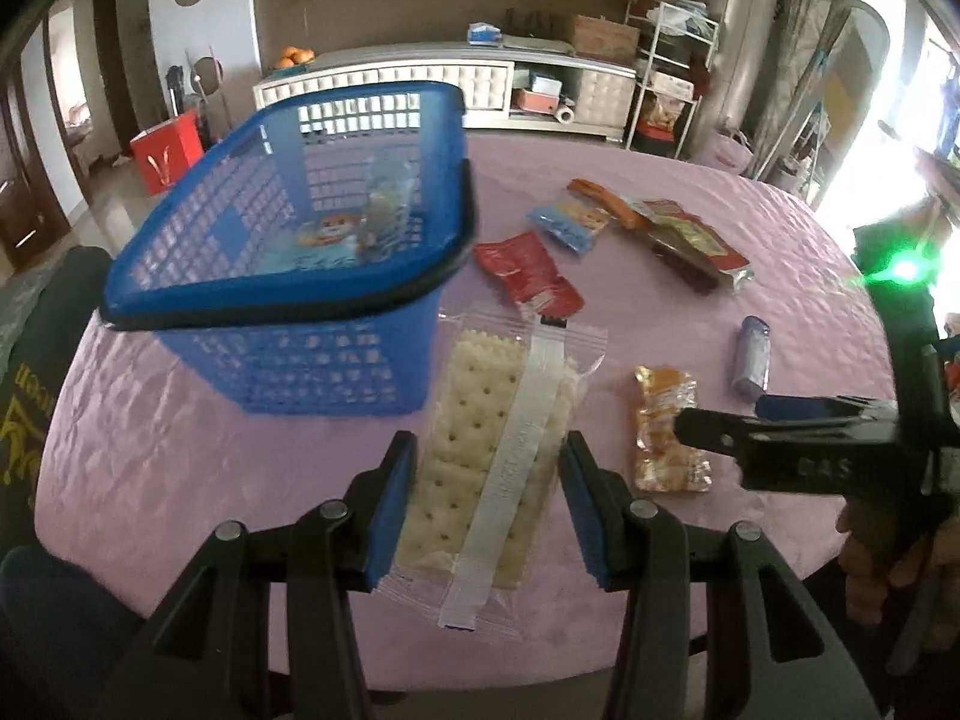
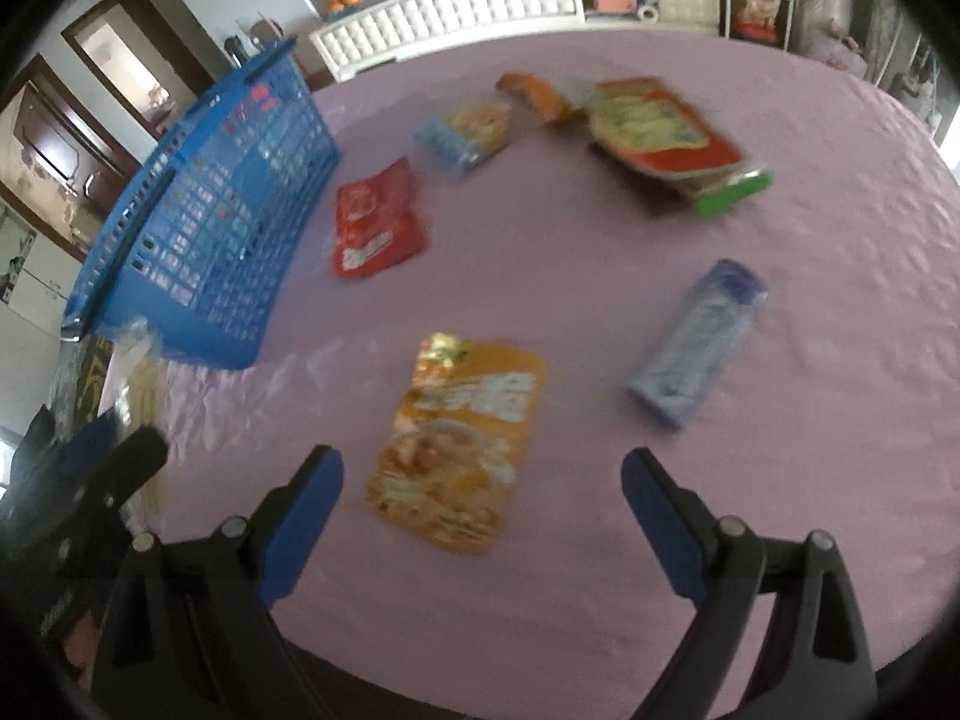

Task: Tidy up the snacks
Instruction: 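Grasp and lift the orange snack bag with the right tool while the left tool holds the crackers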

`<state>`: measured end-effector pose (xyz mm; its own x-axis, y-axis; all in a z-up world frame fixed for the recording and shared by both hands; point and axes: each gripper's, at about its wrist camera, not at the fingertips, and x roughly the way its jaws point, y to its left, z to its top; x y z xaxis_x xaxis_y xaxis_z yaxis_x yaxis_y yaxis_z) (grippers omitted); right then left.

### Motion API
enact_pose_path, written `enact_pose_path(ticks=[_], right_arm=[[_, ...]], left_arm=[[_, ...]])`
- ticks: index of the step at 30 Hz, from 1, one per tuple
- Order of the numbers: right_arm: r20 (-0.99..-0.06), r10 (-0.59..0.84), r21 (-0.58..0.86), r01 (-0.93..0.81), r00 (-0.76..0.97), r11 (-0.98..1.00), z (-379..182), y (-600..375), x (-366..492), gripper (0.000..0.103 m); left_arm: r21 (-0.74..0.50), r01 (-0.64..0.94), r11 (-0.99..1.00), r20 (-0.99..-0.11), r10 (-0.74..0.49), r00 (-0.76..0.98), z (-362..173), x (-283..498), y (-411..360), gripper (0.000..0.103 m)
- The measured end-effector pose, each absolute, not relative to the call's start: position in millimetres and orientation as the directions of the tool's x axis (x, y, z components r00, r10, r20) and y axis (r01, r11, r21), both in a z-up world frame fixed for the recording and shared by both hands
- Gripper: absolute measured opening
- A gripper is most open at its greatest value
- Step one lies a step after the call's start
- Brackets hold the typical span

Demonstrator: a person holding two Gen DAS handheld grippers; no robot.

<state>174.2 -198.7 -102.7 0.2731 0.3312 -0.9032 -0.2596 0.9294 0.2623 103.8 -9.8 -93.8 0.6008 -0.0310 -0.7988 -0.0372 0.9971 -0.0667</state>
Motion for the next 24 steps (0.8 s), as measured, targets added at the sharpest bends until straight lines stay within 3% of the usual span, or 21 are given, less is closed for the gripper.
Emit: enact_pose_path(ticks=[7, 13, 17, 24], right_arm=[[-0.942, 0.283, 0.238, -0.234, 0.18, 0.943, -128, -163, 191, 0.096], [-0.958, 0.192, 0.128, -0.281, 0.215, 0.951, -136, -142, 188, 0.093], [-0.957, 0.114, 0.017, -0.34, 0.268, 0.94, -136, -136, 179, 0.064], [-0.941, 0.13, -0.014, -0.42, 0.311, 0.907, -139, -132, 154, 0.045]], left_arm=[[-0.088, -0.044, 0.995, -0.804, -0.044, 0.593, -105, 102, -1, 0.046], [-0.109, -0.051, 0.993, -0.809, -0.058, 0.585, -110, 105, 4, 0.046], [-0.13, -0.053, 0.99, -0.812, -0.075, 0.579, -114, 101, 10, 0.046], [-0.138, -0.045, 0.989, -0.812, -0.087, 0.577, -117, 100, 7, 0.046]])
